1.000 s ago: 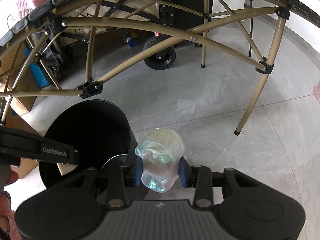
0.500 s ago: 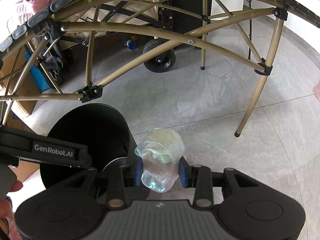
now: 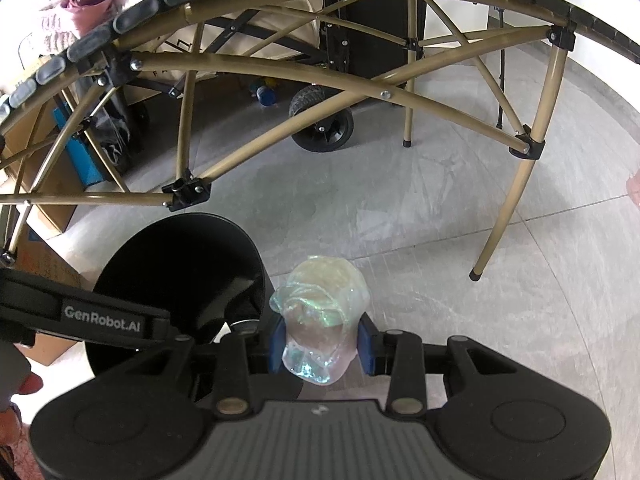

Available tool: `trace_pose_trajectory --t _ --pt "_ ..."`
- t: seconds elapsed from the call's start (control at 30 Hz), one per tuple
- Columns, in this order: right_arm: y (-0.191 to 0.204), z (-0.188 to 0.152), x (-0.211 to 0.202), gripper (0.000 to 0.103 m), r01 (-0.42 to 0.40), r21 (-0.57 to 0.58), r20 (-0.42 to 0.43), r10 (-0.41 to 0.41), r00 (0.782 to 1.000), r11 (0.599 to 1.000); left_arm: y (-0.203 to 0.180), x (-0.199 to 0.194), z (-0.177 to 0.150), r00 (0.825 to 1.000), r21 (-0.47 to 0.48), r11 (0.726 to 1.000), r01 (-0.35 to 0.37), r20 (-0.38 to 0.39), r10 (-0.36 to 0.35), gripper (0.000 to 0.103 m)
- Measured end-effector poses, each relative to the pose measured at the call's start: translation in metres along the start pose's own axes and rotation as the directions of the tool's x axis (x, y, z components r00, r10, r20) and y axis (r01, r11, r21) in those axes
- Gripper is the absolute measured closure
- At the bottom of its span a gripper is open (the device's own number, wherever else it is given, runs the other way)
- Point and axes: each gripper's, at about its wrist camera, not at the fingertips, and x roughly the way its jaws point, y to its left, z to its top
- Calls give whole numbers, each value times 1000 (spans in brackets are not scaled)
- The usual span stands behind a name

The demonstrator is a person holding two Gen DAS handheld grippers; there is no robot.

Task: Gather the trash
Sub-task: 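Move the right gripper over the bin and open it to drop the plastic bag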

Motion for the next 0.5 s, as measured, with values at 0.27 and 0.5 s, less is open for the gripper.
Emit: trace_pose_trajectory --t 0.27,0.5 --pt "5 1 -5 68 -7 -12 15 8 1000 1000 8 -9 -5 1000 -6 1000 -2 3 2 3" --pt "13 3 -14 68 -25 -31 40 26 999 999 19 -26 -13 999 -23 1000 -1 32 1 3"
